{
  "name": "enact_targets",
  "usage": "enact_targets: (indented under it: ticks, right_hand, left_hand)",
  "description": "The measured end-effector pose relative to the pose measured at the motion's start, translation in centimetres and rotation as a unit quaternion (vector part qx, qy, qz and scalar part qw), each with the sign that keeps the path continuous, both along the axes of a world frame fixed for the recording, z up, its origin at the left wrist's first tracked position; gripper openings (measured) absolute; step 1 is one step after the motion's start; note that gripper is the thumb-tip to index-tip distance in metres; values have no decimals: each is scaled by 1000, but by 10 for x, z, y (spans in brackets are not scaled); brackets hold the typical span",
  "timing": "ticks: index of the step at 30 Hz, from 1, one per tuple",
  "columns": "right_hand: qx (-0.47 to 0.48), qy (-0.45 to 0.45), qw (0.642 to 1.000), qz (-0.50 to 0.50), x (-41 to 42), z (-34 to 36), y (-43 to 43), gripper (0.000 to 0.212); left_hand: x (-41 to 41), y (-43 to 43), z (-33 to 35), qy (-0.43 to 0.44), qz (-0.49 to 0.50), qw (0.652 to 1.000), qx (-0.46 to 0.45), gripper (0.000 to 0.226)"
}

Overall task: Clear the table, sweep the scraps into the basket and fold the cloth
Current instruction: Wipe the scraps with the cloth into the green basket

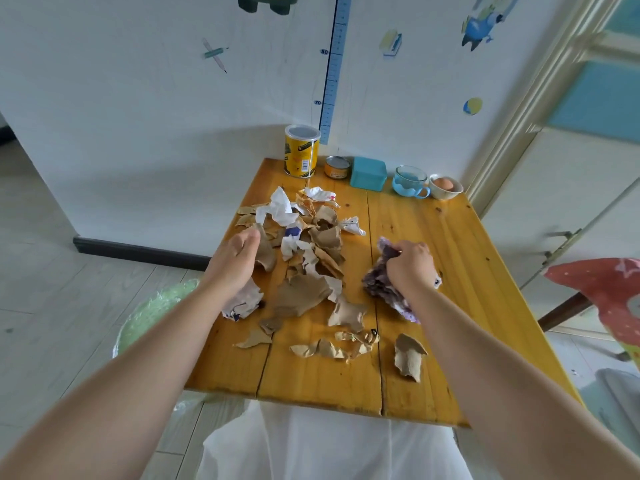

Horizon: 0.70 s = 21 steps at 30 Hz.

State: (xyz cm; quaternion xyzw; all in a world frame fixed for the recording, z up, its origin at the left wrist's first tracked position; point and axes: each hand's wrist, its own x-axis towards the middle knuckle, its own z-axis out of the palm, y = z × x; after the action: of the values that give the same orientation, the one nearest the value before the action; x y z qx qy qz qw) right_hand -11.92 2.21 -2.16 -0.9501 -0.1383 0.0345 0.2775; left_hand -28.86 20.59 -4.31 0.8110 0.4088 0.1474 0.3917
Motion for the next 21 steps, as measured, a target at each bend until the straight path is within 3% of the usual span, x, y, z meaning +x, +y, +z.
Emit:
enact_targets:
  ticks: [11,17,21]
  right_hand:
    - [-34,19,999,-10,-22,-16,-121,48]
    - [-67,-73,994,34,-60,-36,-101,44]
    - [-82,-76,993,34,-70,-34,-74,41]
  left_hand:
    - [-23,-10,-13,-4,34,998,52,60]
    - [-29,-25,-22,-21,44,997,66,61]
    - [-29,-29,-24,-27,50,996,71,60]
